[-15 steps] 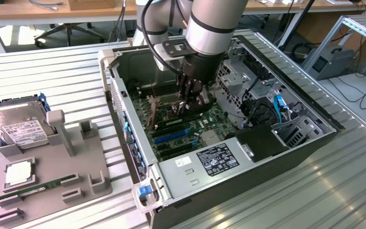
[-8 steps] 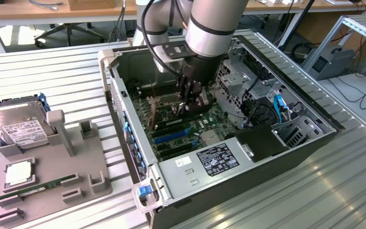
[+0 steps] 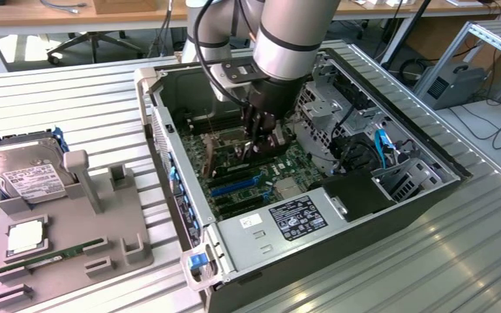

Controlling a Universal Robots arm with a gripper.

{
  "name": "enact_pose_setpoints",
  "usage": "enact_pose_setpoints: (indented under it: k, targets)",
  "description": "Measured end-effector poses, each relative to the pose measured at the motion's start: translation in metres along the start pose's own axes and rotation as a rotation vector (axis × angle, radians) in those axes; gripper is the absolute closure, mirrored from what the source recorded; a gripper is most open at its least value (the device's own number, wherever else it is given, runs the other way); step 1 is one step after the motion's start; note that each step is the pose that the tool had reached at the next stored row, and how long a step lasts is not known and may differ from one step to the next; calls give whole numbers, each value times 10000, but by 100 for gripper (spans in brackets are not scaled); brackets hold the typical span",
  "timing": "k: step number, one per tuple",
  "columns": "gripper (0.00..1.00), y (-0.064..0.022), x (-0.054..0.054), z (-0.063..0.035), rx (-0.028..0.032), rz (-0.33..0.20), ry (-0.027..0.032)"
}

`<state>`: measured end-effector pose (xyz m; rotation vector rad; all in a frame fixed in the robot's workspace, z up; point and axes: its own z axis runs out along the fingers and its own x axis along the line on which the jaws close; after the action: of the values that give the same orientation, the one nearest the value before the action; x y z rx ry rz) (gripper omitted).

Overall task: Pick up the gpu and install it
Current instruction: 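Insert the gpu into the slot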

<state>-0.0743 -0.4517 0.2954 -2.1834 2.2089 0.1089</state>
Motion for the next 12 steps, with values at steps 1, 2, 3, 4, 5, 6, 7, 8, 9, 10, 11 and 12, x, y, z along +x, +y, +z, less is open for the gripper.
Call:
enact_pose_setpoints:
  k: [1, 2, 3, 4, 5, 6, 7, 8, 9, 10, 11, 12]
  targets:
    - [73, 0, 0, 4, 0, 0, 0]
    - [73, 1, 1, 10, 0, 0, 0]
    - [73, 1, 1, 17, 0, 0, 1]
    - [73, 1, 2, 21, 0, 0, -1]
    - [73, 1, 2, 25, 1, 0, -1]
    - [73, 2, 2, 29, 0, 0, 0]
    - [73, 2, 3, 33, 0, 0, 0]
    - [73, 2, 3, 38, 0, 0, 0]
    - [73, 2, 3, 42, 0, 0, 0]
    - [73, 2, 4, 46, 0, 0, 1]
    - [73, 3, 4, 50, 0, 0, 0]
    - [73, 3, 4, 54, -1, 0, 1]
